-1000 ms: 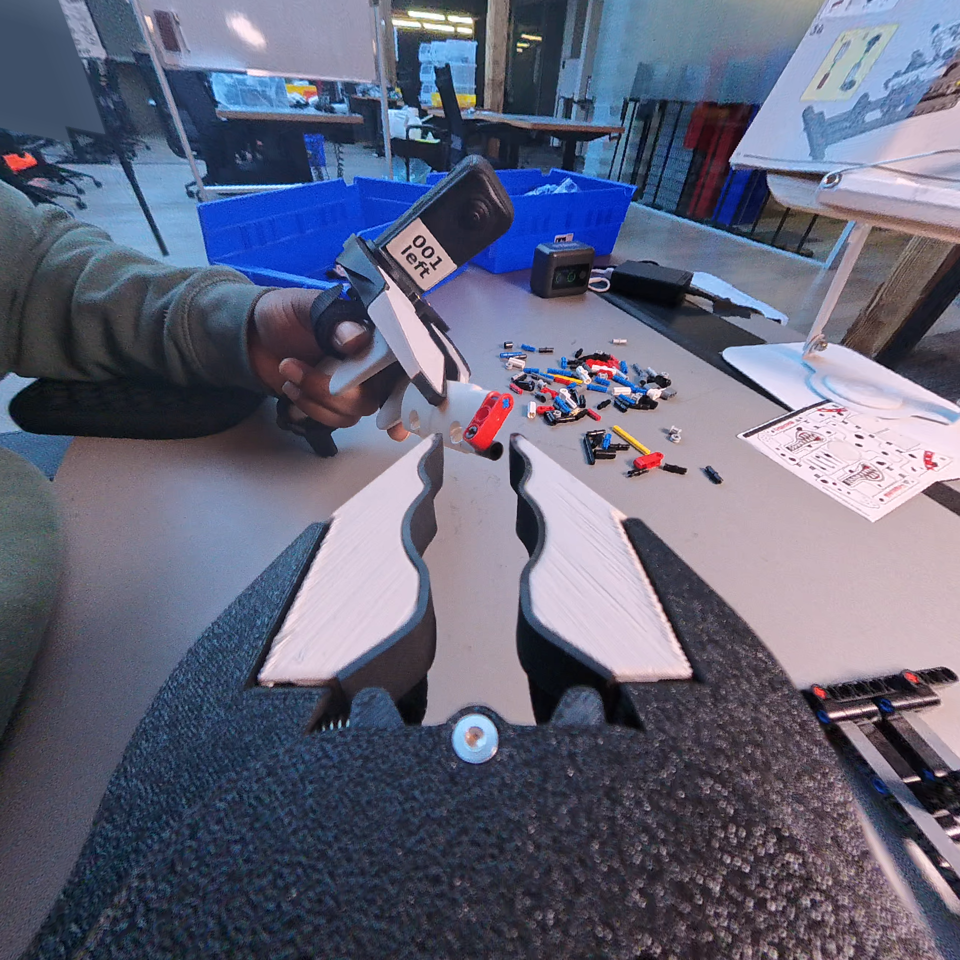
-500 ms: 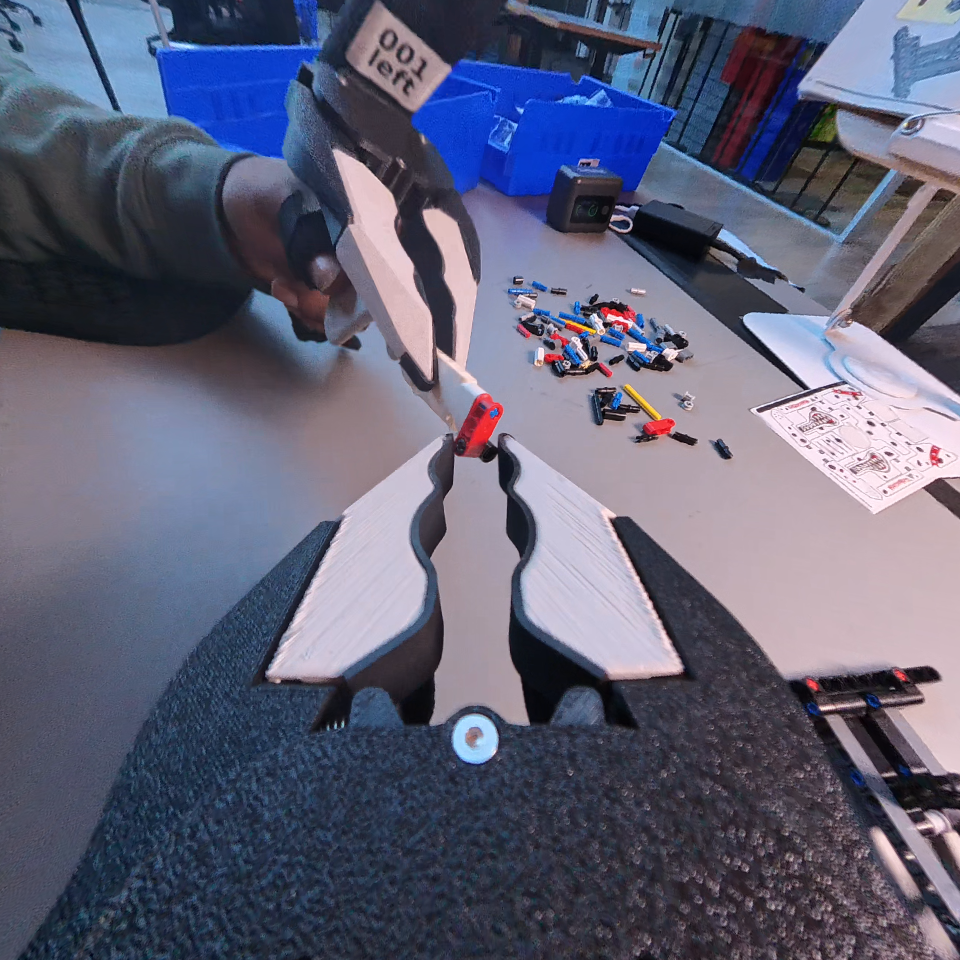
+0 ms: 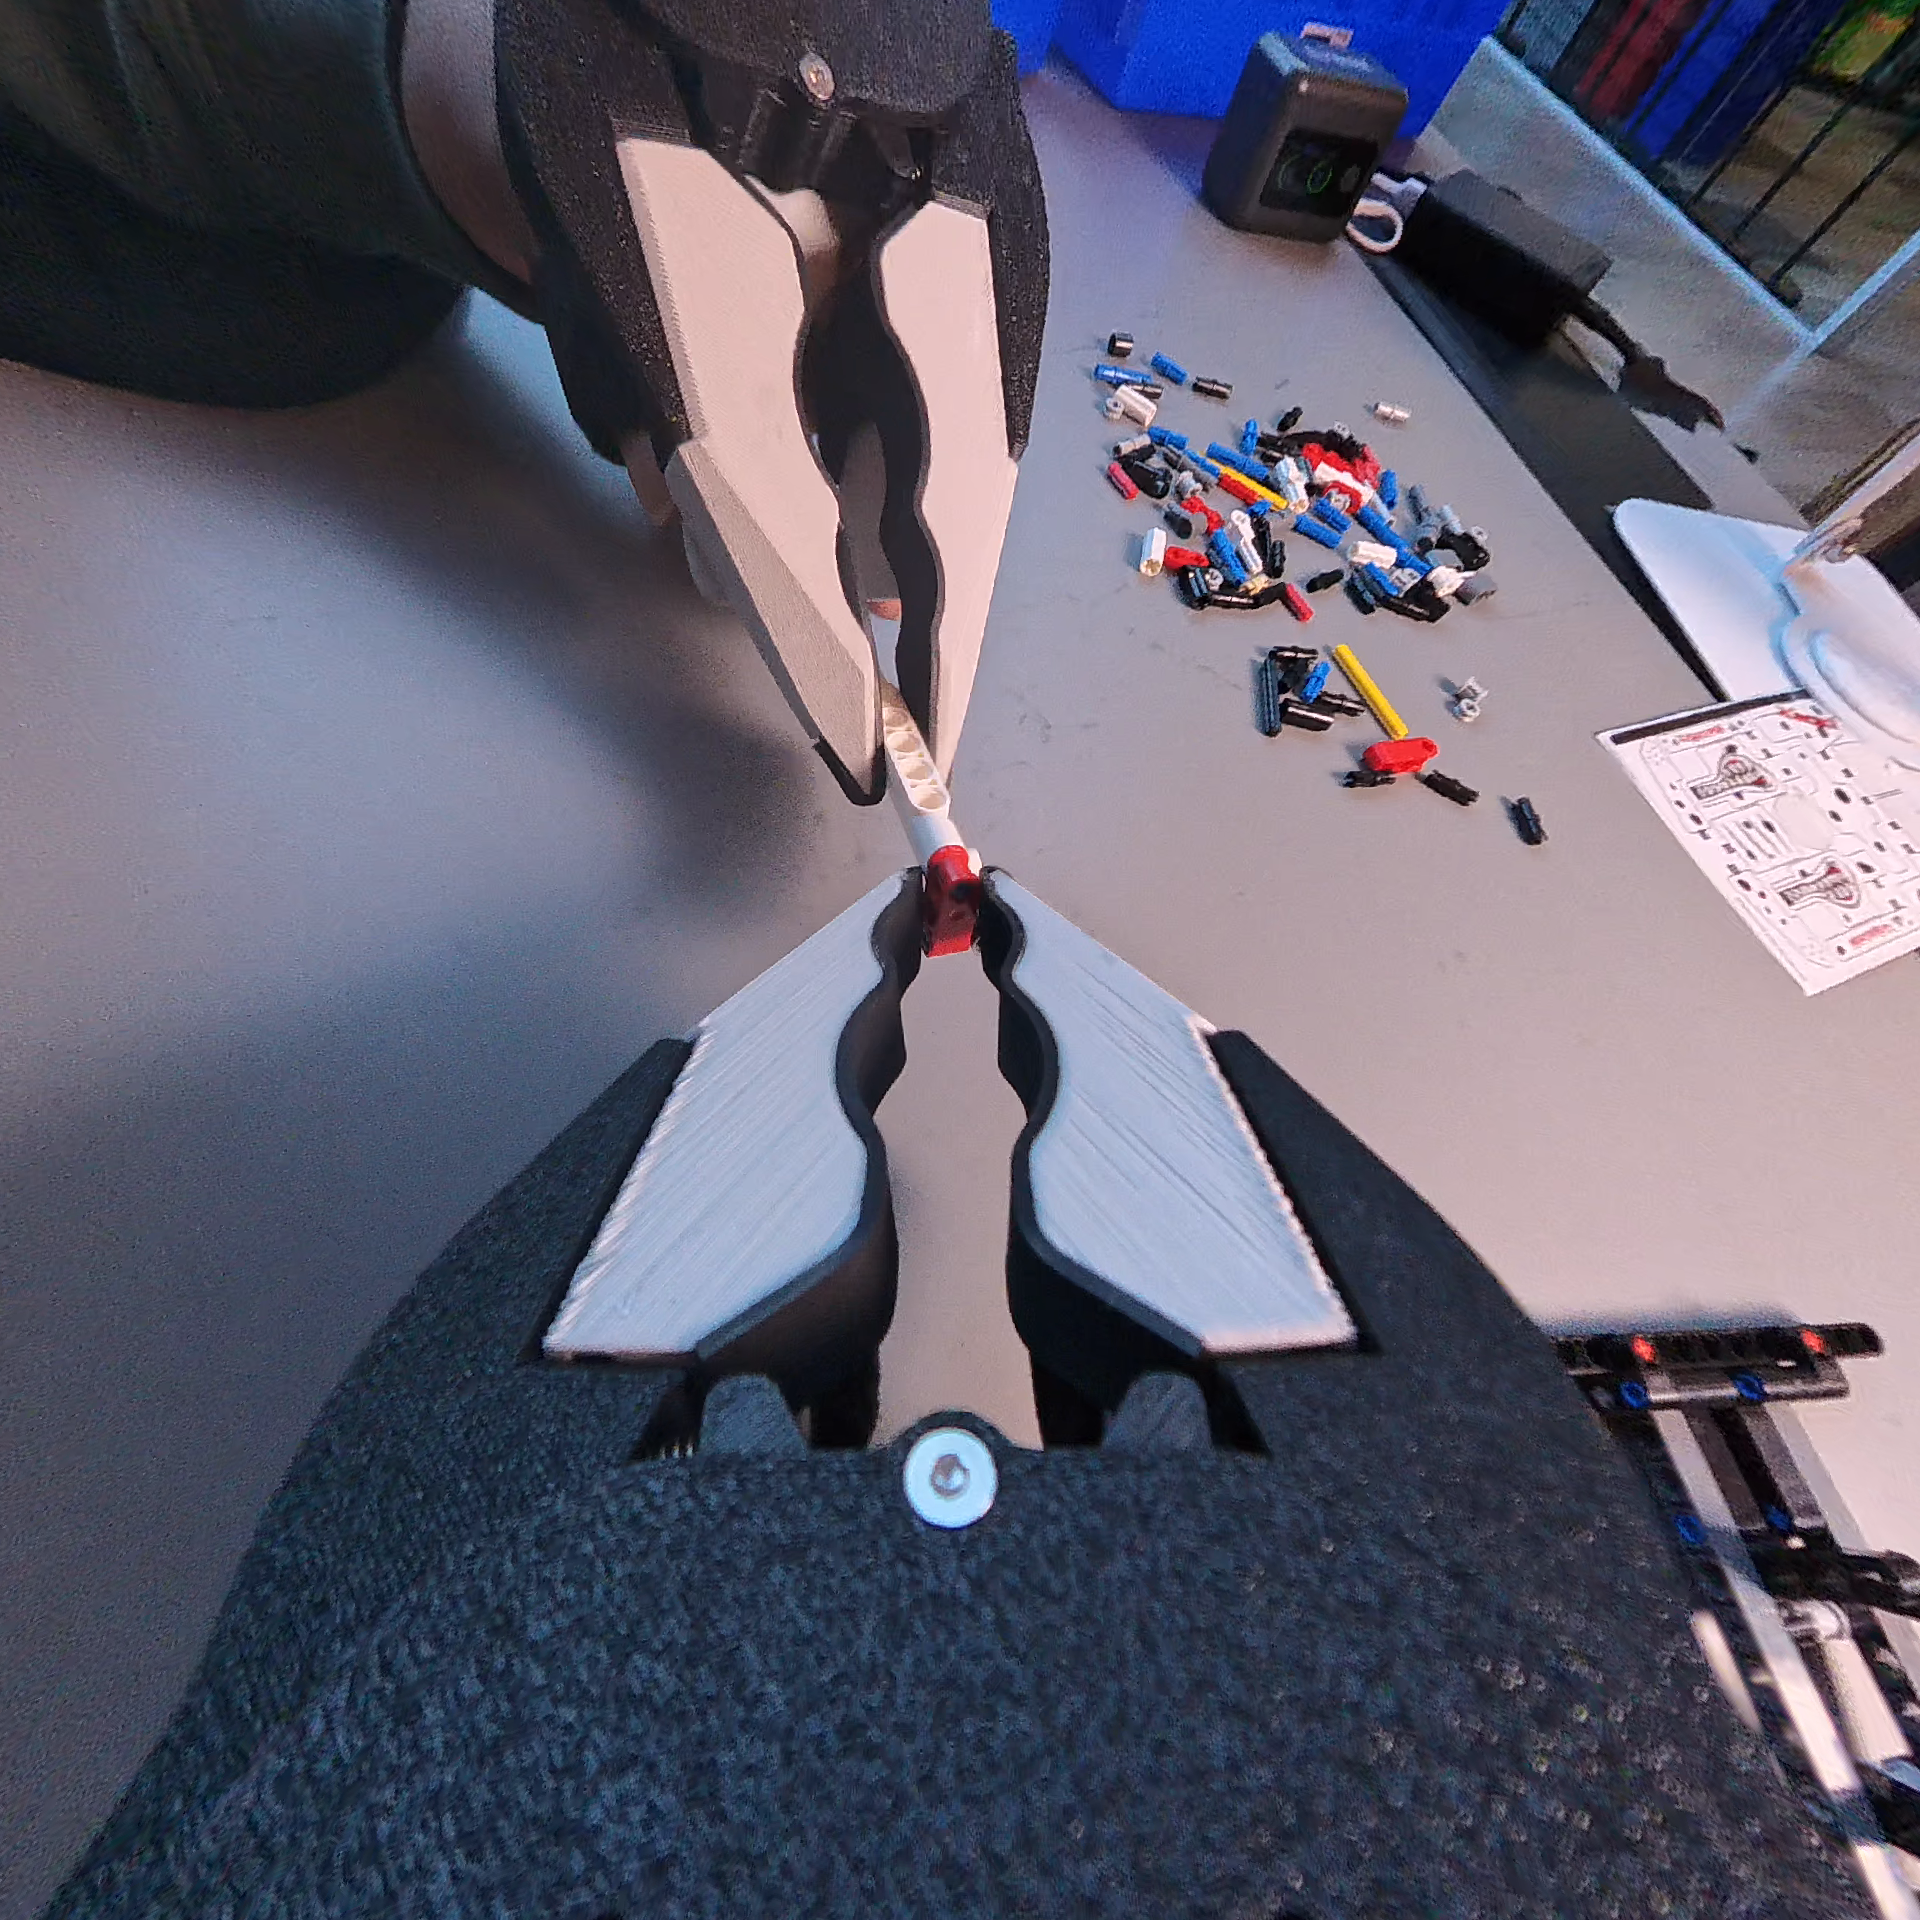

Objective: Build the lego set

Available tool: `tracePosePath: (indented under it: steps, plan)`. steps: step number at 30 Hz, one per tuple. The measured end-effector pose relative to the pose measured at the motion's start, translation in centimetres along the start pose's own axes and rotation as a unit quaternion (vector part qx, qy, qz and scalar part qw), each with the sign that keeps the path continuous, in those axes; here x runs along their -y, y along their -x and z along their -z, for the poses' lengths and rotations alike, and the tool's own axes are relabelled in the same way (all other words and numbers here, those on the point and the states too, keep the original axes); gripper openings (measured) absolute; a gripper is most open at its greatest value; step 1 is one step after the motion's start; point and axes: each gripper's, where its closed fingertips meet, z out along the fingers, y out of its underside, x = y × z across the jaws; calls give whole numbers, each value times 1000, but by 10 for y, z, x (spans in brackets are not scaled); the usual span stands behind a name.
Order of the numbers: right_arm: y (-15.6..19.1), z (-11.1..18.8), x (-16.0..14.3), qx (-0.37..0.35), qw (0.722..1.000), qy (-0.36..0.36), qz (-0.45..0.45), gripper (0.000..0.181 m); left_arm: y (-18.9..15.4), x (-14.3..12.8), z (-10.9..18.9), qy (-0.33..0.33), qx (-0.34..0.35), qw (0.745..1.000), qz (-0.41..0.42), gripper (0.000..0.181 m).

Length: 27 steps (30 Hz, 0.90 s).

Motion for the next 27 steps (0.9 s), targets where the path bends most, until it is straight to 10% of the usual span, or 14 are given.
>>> tracePosePath:
  steps: [20, 27]
  plan:
    - [2, -10, -20, 56, 993, 65, -87, 9, 13, -19, -7, 52, 17, 998, 21, 11]
    - [-1, -13, -13, 54, 994, 48, -76, 25, 4, -15, 0, 56, -116, 967, 221, 8]
